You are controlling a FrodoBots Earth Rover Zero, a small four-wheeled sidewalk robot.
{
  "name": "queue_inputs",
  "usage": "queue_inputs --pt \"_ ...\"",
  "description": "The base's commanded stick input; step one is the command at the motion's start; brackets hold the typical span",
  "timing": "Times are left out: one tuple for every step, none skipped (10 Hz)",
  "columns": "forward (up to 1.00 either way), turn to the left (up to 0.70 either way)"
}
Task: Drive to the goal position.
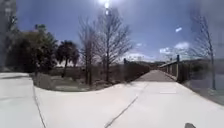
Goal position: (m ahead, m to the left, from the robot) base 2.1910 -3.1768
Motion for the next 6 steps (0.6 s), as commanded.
queue_inputs --pt "0.7 -0.16" --pt "0.7 -0.3" --pt "0.7 -0.35" --pt "0.7 -0.35" --pt "0.7 -0.27" --pt "0.7 0.0"
